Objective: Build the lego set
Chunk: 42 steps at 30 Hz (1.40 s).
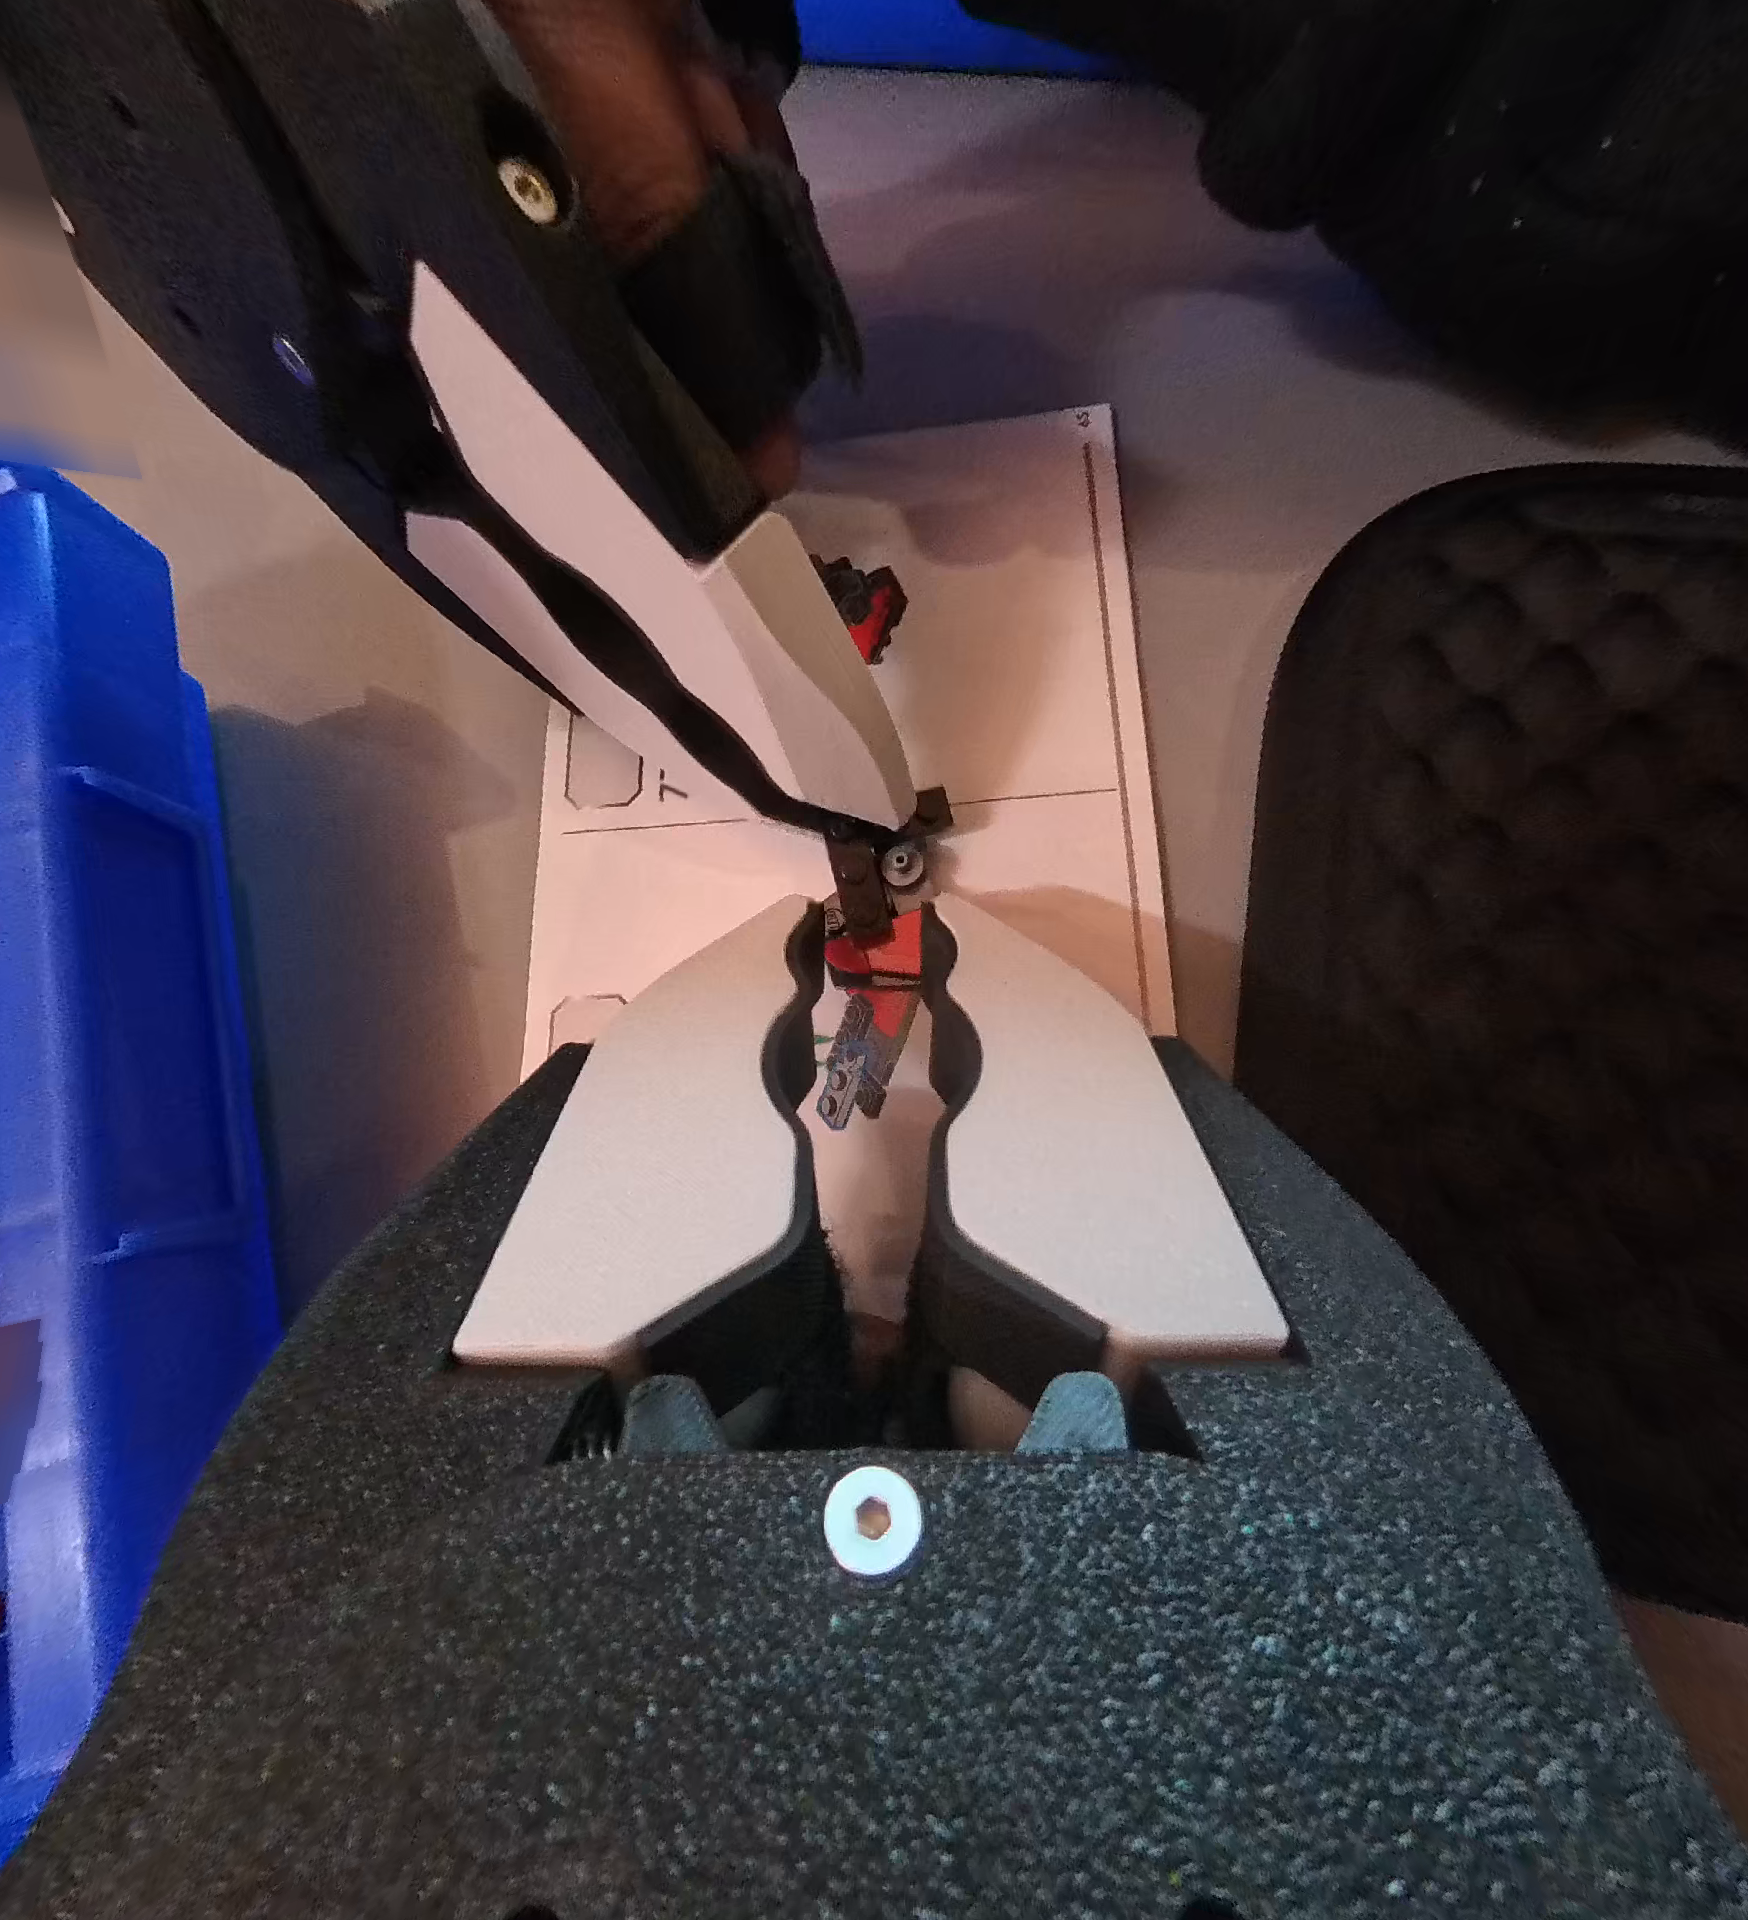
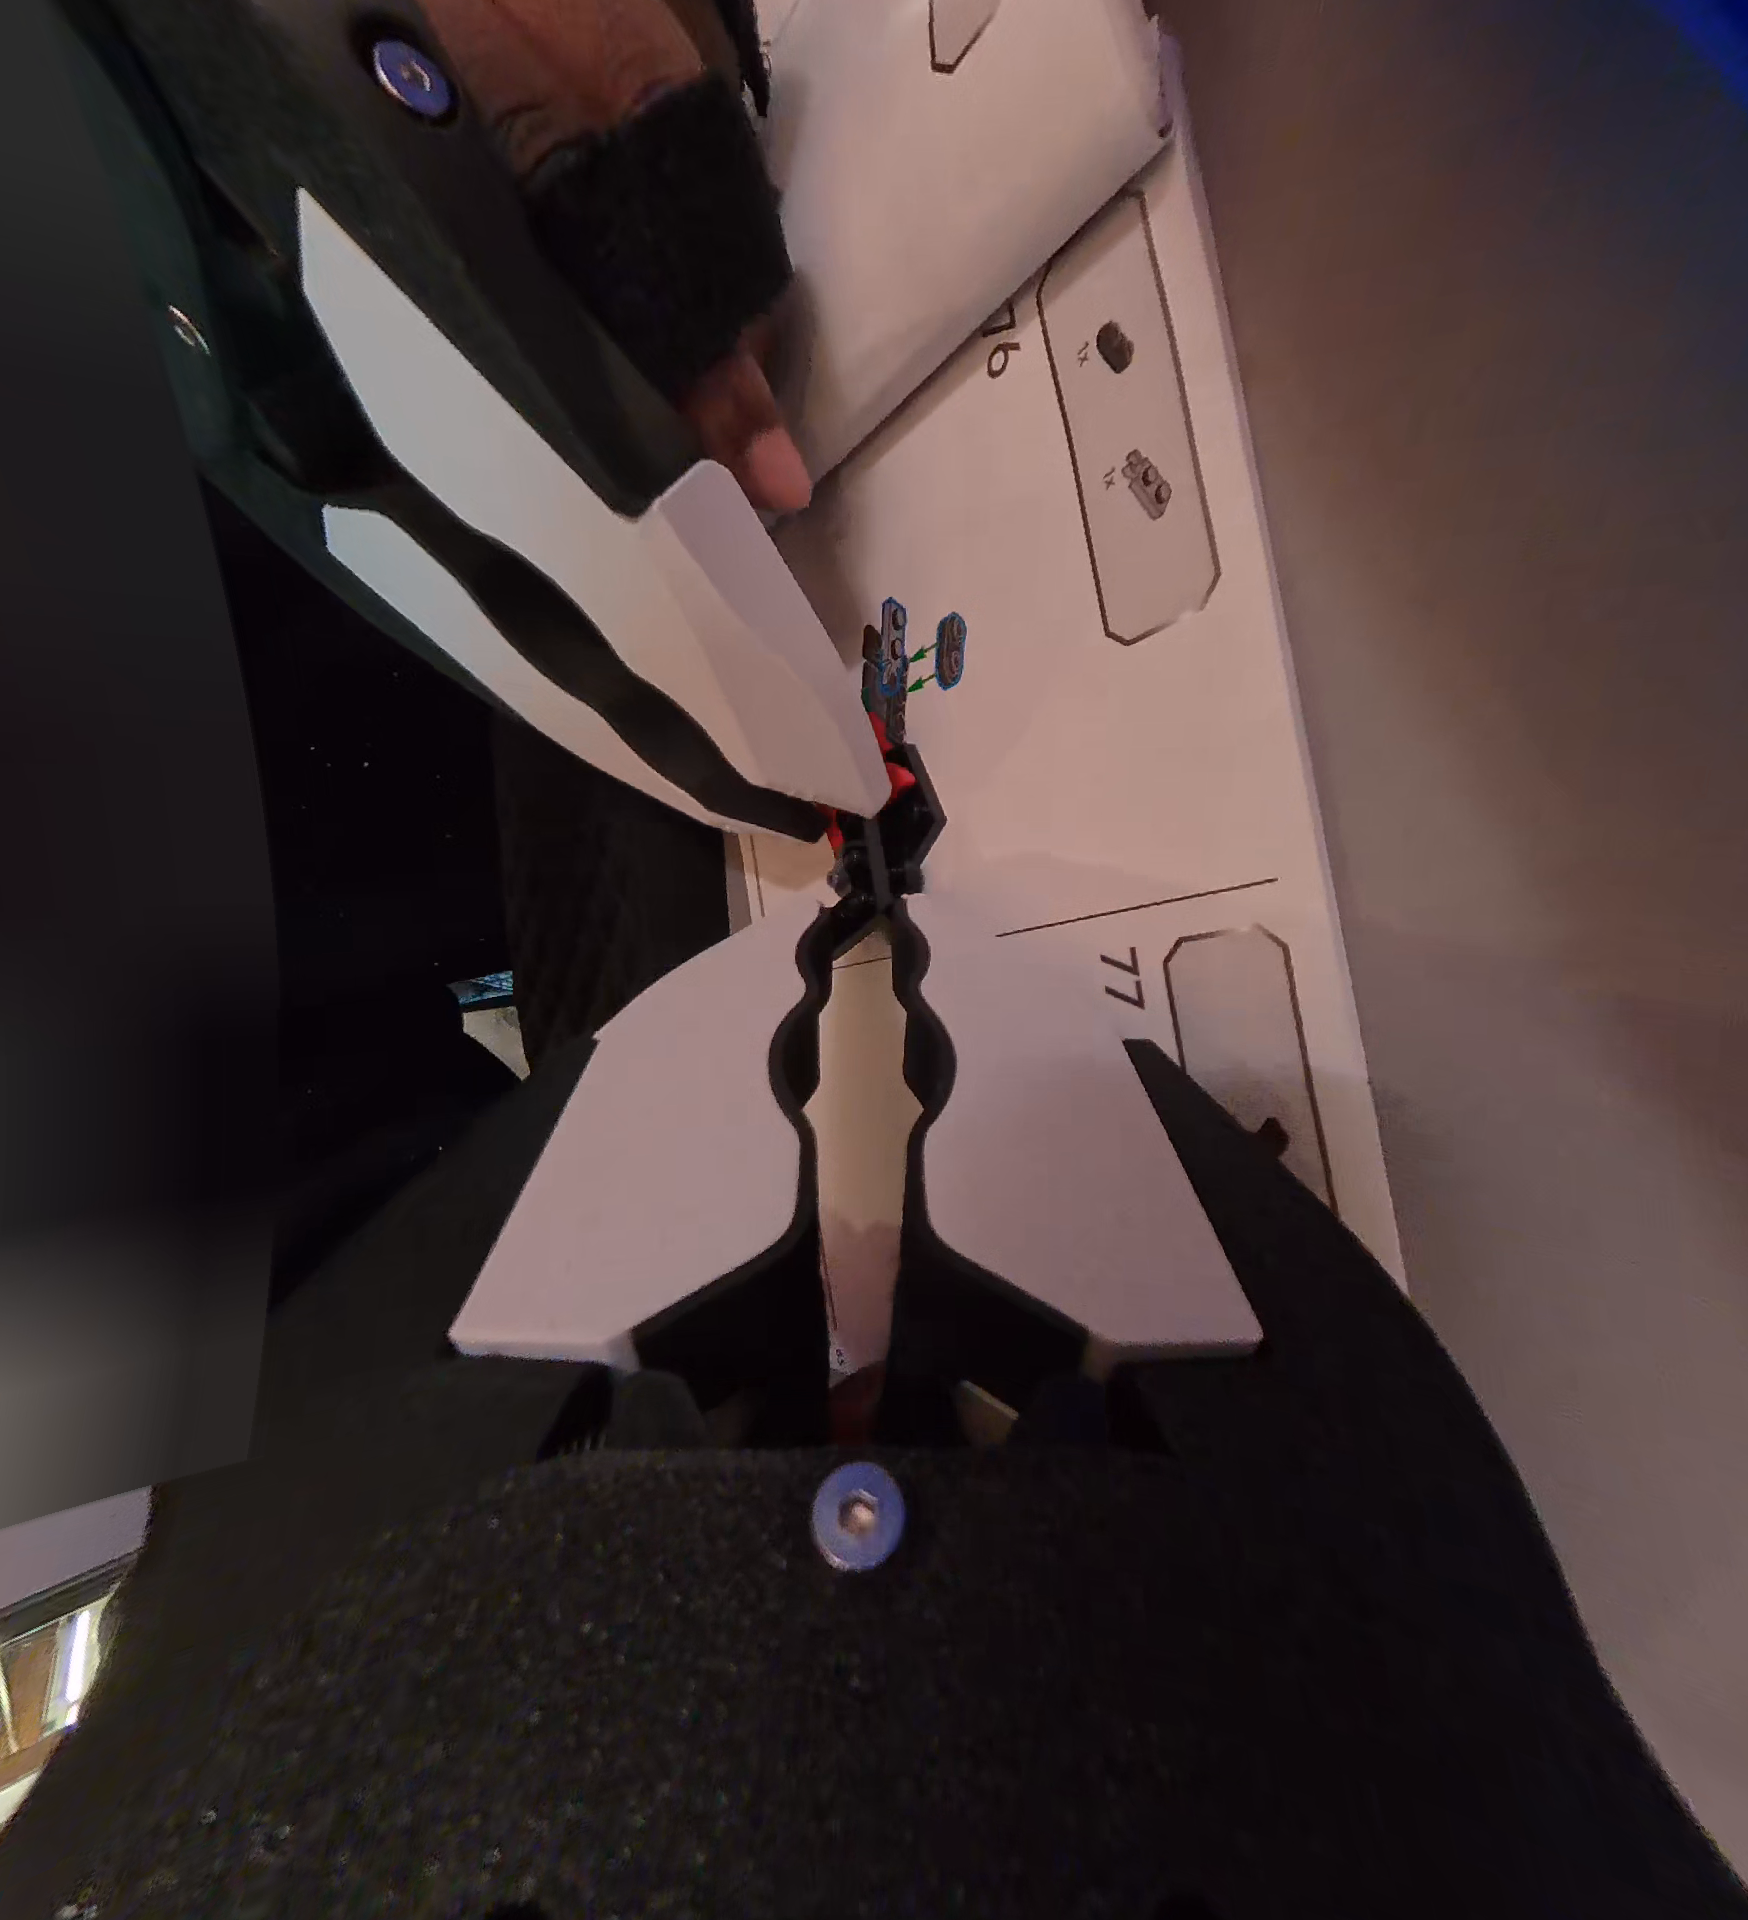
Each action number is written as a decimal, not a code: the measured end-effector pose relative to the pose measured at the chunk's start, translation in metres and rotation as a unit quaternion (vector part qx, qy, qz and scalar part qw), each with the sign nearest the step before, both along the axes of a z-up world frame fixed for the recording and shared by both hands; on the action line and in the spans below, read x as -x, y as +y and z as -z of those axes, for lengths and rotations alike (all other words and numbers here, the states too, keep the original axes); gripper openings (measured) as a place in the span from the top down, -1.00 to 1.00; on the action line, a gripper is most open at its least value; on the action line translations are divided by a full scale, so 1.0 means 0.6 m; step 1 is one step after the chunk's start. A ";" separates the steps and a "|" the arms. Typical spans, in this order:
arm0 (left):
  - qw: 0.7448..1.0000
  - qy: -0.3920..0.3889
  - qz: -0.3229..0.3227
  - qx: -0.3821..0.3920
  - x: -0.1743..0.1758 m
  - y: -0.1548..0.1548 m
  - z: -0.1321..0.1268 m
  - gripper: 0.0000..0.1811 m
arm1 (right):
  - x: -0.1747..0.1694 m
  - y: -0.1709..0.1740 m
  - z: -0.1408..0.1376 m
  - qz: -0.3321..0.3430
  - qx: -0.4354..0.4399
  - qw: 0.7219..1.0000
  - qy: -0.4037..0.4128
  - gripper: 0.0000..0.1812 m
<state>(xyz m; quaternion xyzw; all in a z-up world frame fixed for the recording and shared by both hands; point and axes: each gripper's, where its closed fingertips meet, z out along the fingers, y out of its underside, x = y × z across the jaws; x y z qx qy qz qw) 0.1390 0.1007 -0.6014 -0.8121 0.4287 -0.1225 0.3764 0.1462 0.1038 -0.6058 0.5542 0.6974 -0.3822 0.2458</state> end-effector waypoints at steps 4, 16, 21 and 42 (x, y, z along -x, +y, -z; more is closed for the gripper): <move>1.000 -0.001 -0.005 0.002 -0.002 0.003 0.003 0.86 | 0.000 0.000 0.003 -0.001 0.000 1.000 -0.002 0.88; 1.000 -0.005 -0.015 0.014 -0.002 0.002 0.004 0.90 | 0.005 -0.002 -0.003 -0.010 -0.006 1.000 -0.001 0.90; 0.999 -0.018 -0.027 0.031 0.001 0.002 0.005 0.91 | 0.009 0.006 0.000 0.025 -0.029 0.999 0.016 0.85; 0.998 -0.030 -0.033 0.042 0.002 0.002 0.005 0.89 | 0.030 0.016 -0.006 0.259 -0.090 0.946 0.171 0.92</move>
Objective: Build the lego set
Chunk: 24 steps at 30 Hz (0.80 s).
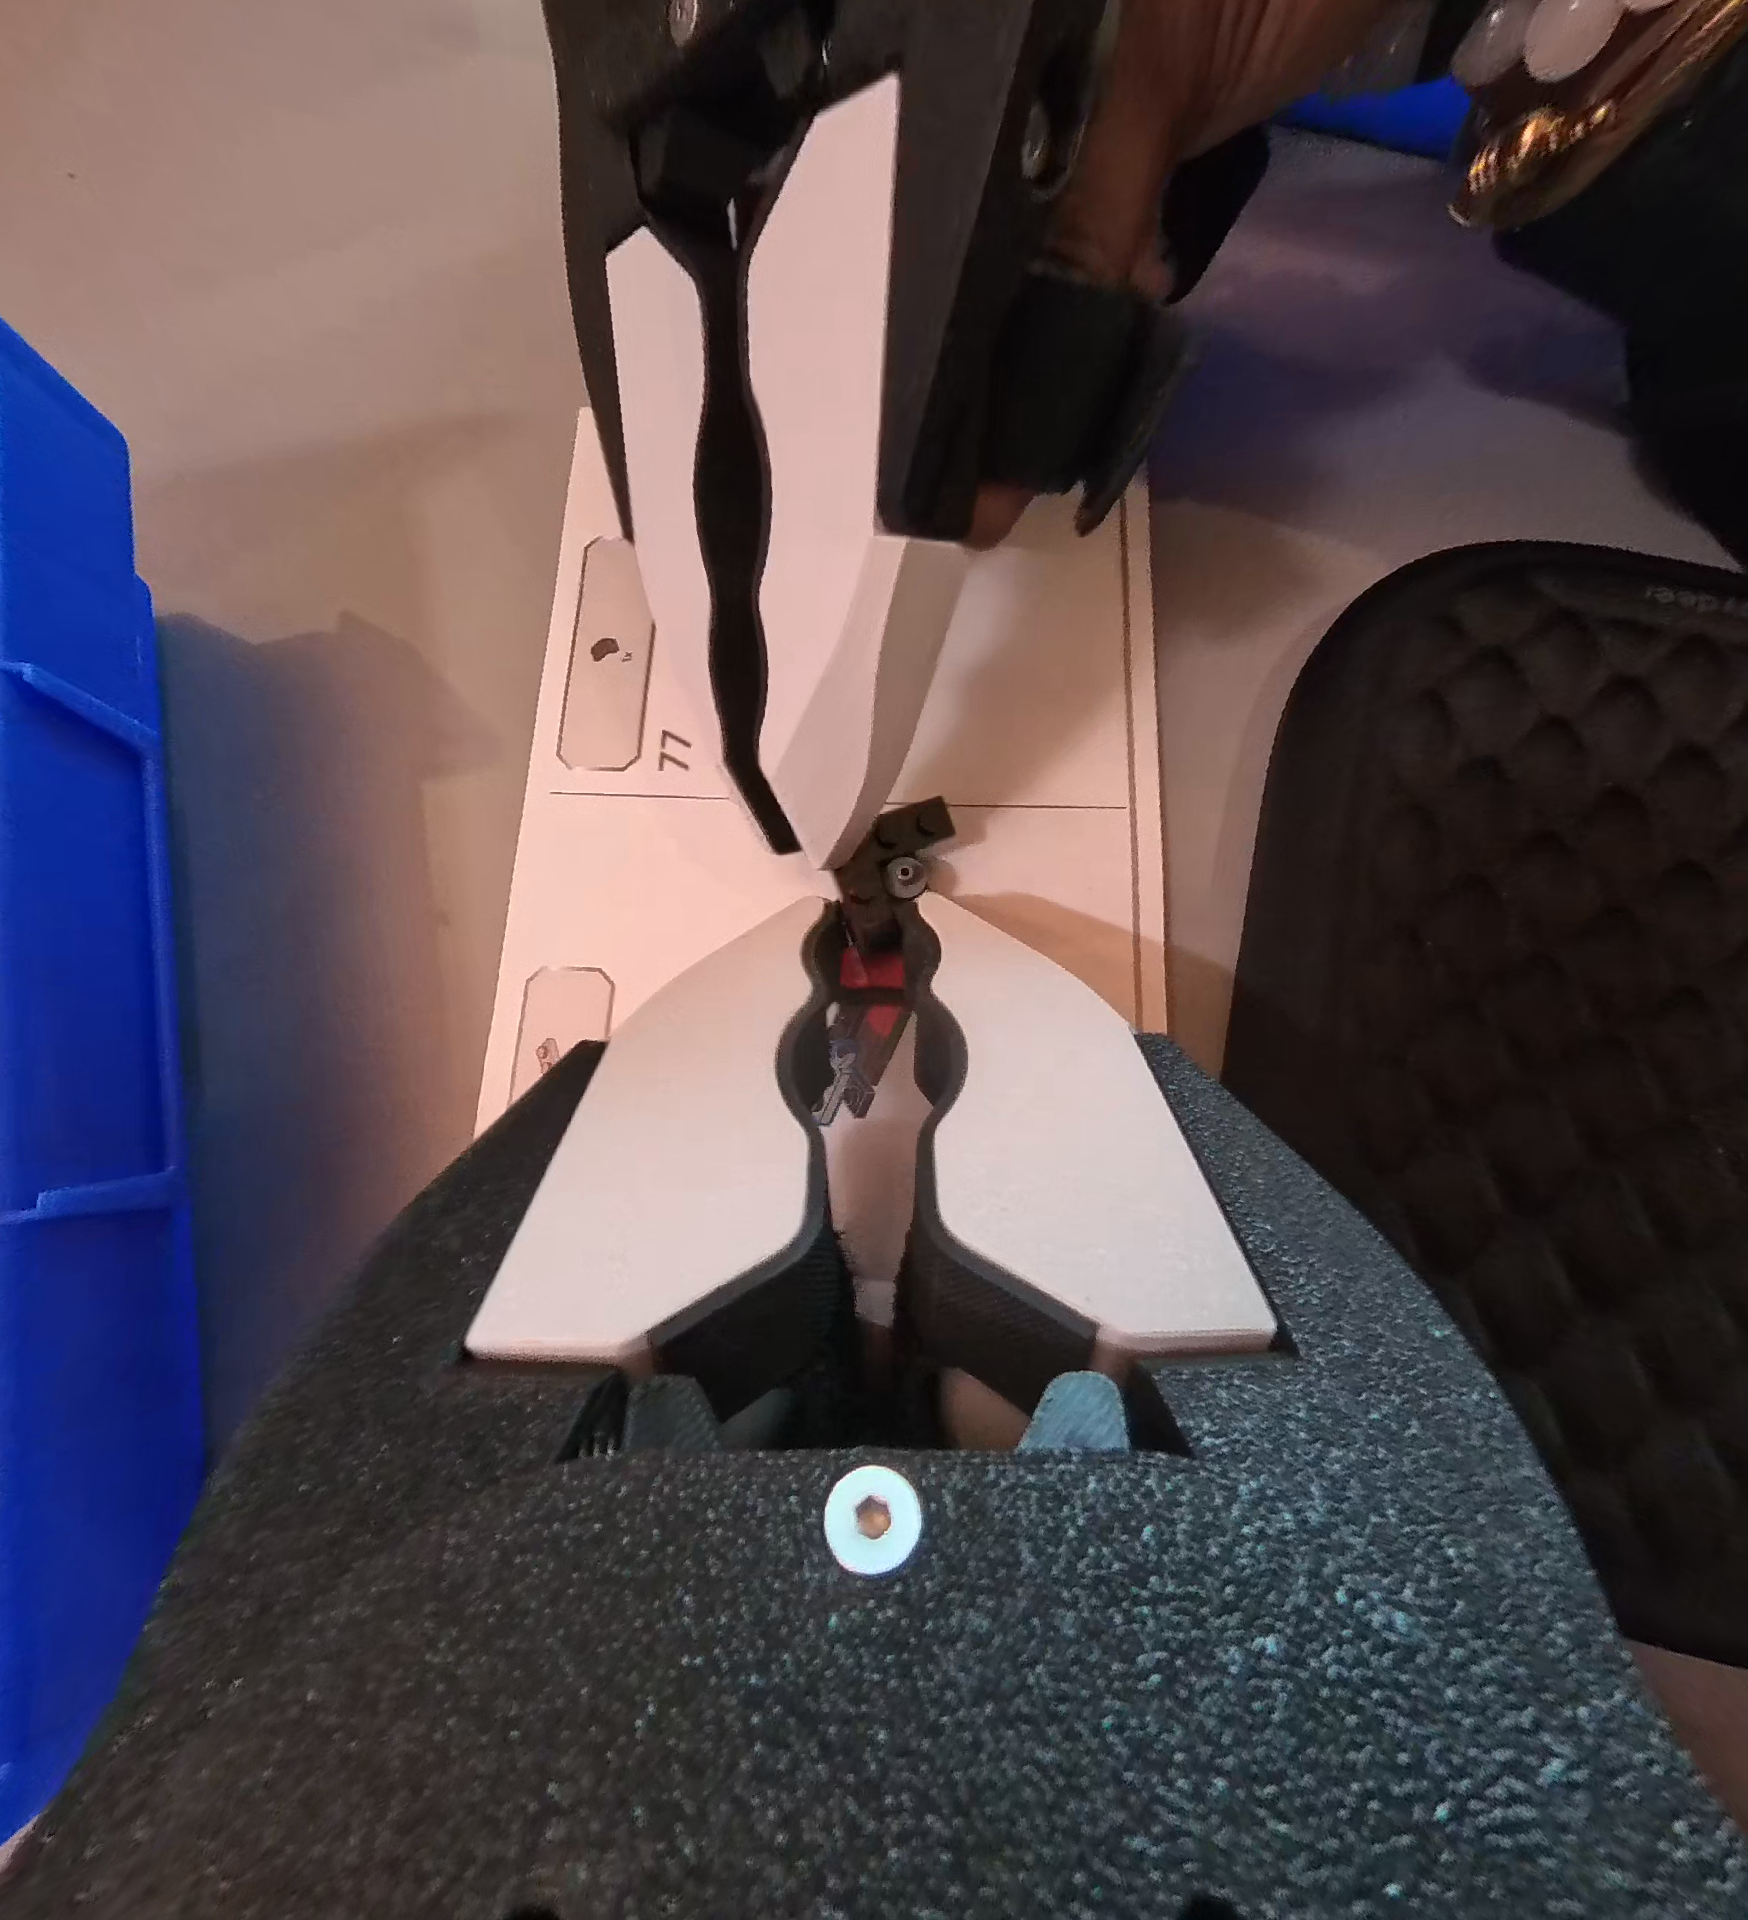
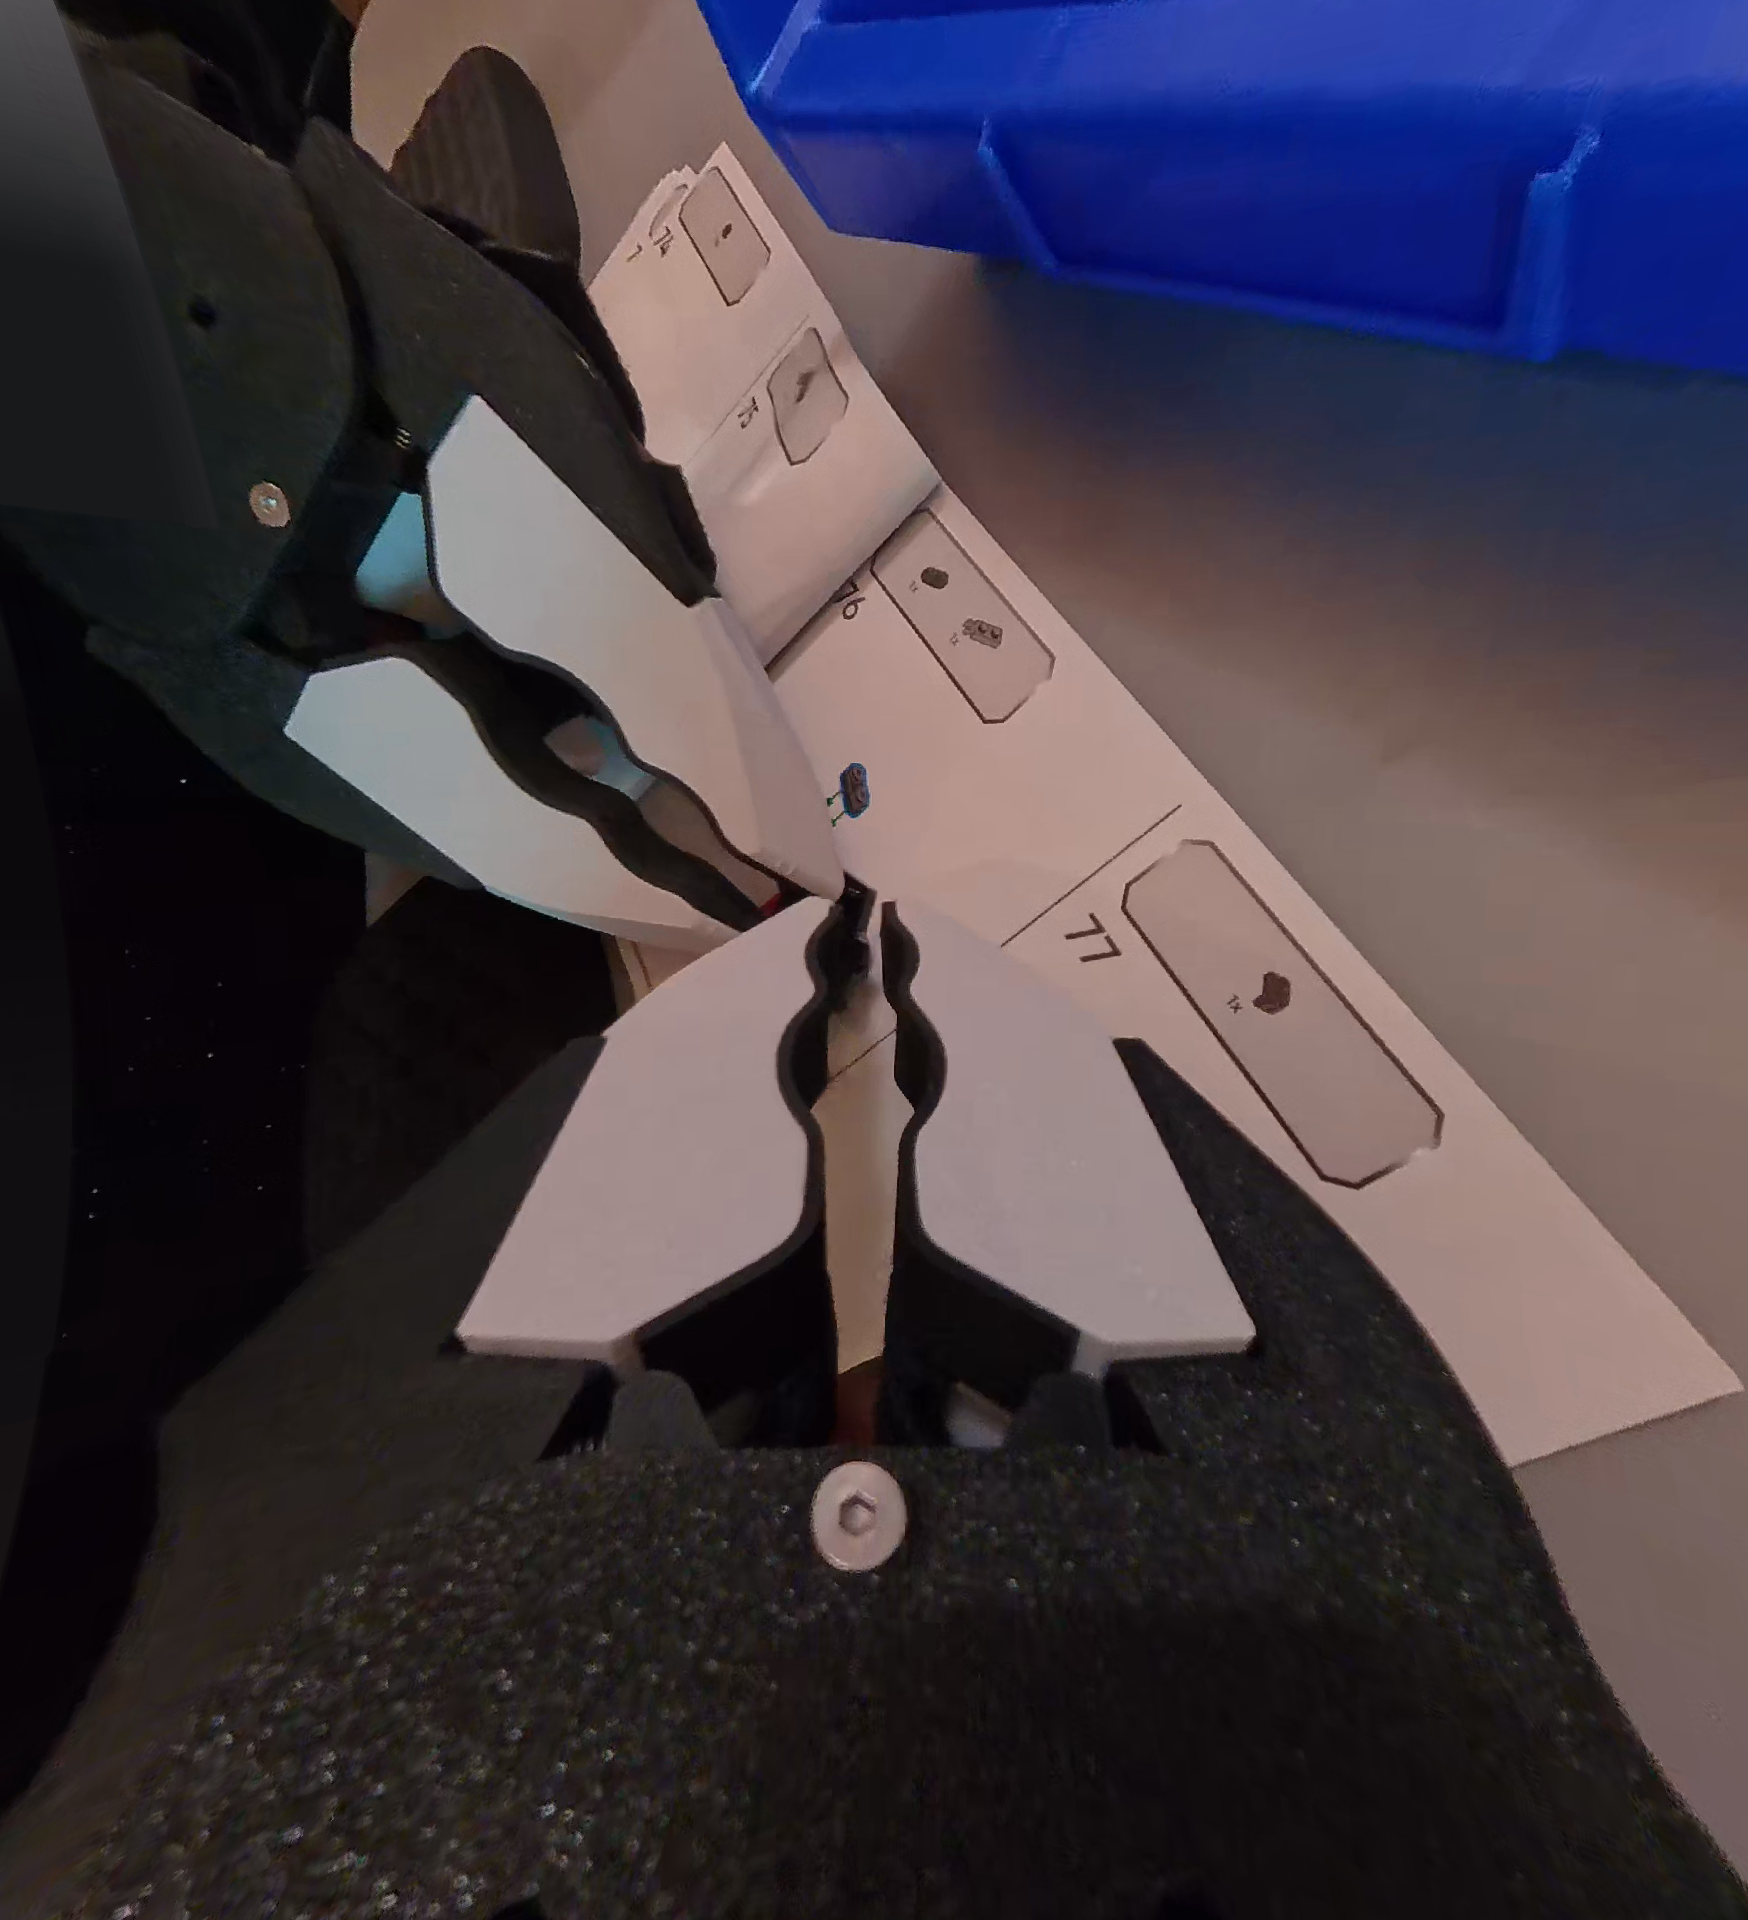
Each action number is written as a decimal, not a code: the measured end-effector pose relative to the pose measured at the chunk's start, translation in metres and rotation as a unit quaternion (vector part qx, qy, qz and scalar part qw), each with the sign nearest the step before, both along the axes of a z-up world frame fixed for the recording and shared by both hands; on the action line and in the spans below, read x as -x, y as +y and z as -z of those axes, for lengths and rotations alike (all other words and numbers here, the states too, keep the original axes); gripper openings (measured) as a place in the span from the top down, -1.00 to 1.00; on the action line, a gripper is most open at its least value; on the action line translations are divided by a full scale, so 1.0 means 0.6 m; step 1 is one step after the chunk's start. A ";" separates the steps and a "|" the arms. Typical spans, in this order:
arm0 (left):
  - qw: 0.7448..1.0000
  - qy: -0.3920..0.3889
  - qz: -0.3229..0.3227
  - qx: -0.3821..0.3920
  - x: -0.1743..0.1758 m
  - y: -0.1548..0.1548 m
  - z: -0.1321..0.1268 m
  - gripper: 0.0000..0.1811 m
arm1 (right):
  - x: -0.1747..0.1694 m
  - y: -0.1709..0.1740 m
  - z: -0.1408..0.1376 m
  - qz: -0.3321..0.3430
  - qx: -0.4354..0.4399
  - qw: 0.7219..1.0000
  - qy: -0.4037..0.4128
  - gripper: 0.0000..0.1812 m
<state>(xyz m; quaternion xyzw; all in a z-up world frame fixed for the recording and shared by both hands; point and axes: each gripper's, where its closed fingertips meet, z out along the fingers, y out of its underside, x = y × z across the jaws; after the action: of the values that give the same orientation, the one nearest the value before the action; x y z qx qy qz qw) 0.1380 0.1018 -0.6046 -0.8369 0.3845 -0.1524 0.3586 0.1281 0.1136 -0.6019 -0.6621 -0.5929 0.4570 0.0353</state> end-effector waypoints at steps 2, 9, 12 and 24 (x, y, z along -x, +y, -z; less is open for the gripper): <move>1.000 0.003 -0.003 -0.005 0.002 0.001 0.000 0.86 | -0.001 0.002 0.005 0.003 -0.006 1.000 -0.004 0.94; 1.000 0.000 0.000 -0.004 0.000 0.000 0.000 0.89 | 0.000 -0.001 -0.001 0.006 -0.011 1.000 0.006 0.94; 1.000 -0.001 0.000 -0.004 0.000 0.000 0.000 0.89 | -0.003 0.000 -0.004 0.004 -0.025 1.000 0.009 0.94; 1.000 -0.002 -0.001 -0.007 0.001 -0.001 0.001 0.89 | -0.003 -0.010 -0.003 -0.027 -0.074 0.997 0.004 0.99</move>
<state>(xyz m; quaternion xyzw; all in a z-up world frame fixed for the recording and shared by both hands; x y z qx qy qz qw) 0.1374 0.1014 -0.6052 -0.8346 0.3834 -0.1514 0.3654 0.1297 0.1075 -0.6002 -0.6397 -0.6424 0.4154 0.0739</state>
